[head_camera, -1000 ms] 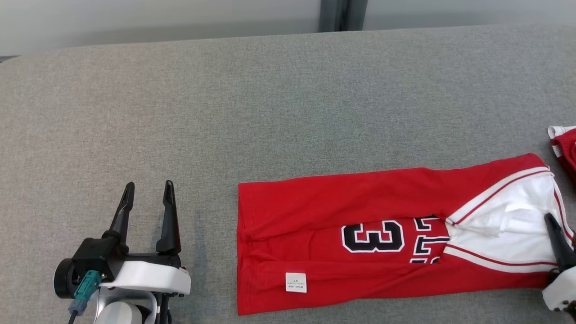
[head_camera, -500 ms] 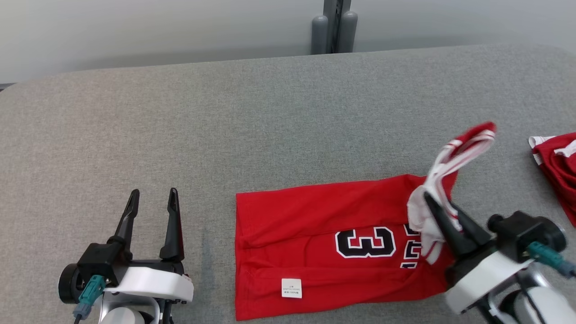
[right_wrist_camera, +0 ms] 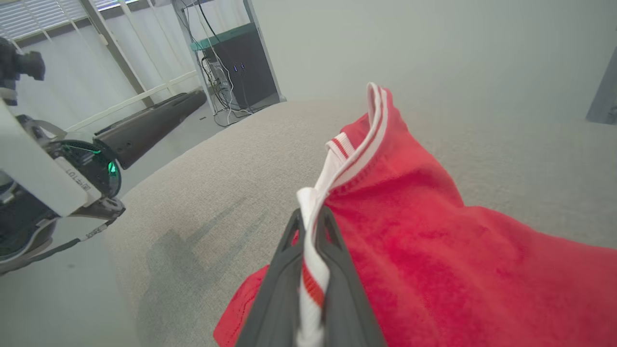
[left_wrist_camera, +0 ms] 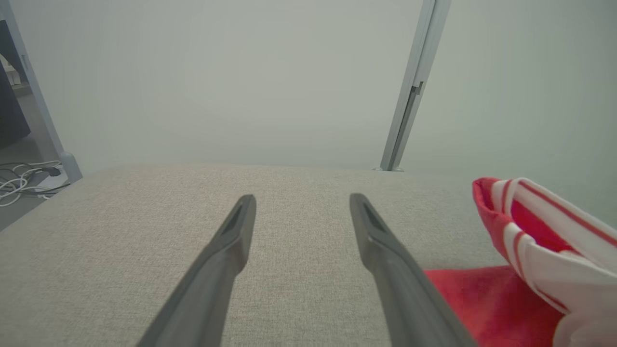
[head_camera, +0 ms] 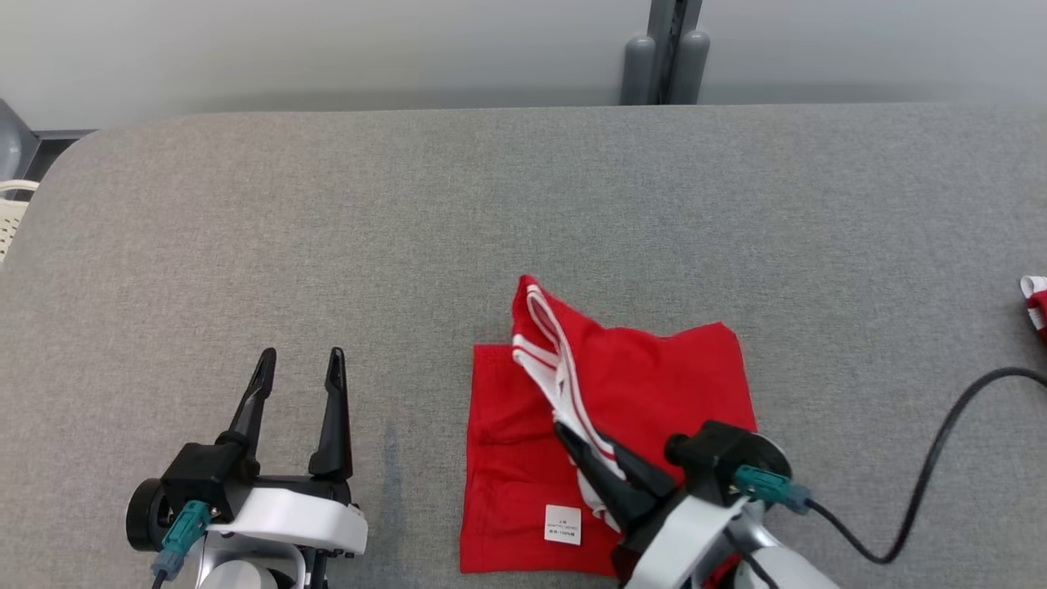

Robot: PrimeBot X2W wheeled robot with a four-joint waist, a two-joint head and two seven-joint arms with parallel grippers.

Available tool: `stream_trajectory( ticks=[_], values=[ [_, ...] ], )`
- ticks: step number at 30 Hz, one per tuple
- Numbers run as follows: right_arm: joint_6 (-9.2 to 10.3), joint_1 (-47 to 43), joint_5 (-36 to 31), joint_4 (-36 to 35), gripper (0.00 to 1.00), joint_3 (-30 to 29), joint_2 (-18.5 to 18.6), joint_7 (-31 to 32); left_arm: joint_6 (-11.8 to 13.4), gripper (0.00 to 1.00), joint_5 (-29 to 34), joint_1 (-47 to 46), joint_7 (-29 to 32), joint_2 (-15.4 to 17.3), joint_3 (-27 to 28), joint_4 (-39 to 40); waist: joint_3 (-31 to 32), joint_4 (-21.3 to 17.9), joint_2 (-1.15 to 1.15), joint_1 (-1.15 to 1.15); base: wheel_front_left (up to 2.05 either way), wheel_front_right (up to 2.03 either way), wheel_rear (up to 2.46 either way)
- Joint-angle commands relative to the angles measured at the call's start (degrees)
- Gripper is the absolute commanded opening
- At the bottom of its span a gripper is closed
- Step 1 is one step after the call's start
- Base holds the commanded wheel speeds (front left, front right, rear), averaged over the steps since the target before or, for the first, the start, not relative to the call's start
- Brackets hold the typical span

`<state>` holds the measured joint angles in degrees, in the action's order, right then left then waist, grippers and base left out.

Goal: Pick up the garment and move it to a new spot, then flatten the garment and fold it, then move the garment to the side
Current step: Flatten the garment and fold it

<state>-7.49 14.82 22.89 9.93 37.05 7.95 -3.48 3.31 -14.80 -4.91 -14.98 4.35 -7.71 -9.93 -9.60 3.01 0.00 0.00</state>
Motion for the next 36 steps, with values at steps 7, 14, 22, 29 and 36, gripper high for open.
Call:
stream_trajectory(
  ticks=[7, 14, 22, 29, 36],
  values=[
    [-0.02, 5.5, 3.1, 11.5, 0.0, 4.4, -4.3, -2.4, -0.3, 1.0, -0.4, -1.7, -0.2, -0.3, -0.9, -0.5, -1.7, 2.2, 0.0, 0.0, 0.0, 0.0, 0.0],
    [-0.02, 9.4, 7.8, 17.5, 0.0, 8.2, -5.0, -6.2, -0.7, 1.0, -0.1, -3.1, -0.3, -0.6, -1.7, -1.1, -3.2, 2.8, 0.0, 0.0, 0.0, 0.0, 0.0],
    [-0.02, 13.4, 11.0, 17.2, 1.0, 11.7, -4.9, -10.2, -0.7, 1.0, 0.2, -3.5, -0.3, -0.7, -1.5, -1.6, -3.2, 1.9, 0.0, 0.0, 0.0, 0.0, 0.0],
    [-0.01, 12.5, 6.6, 12.4, 1.0, 1.2, -2.8, -11.8, -0.7, 1.0, 0.5, -2.9, -0.3, -0.8, -1.0, -1.7, -2.8, 0.6, 0.0, 0.0, 0.0, 0.0, 0.0],
    [-0.02, 6.0, 0.2, 4.9, 1.0, -15.1, 0.7, -11.7, -0.4, 1.0, 0.6, -2.7, -0.3, -0.7, -0.1, -1.3, -2.5, -0.6, 0.0, 0.0, 0.0, 0.0, 0.0]
  ],
)
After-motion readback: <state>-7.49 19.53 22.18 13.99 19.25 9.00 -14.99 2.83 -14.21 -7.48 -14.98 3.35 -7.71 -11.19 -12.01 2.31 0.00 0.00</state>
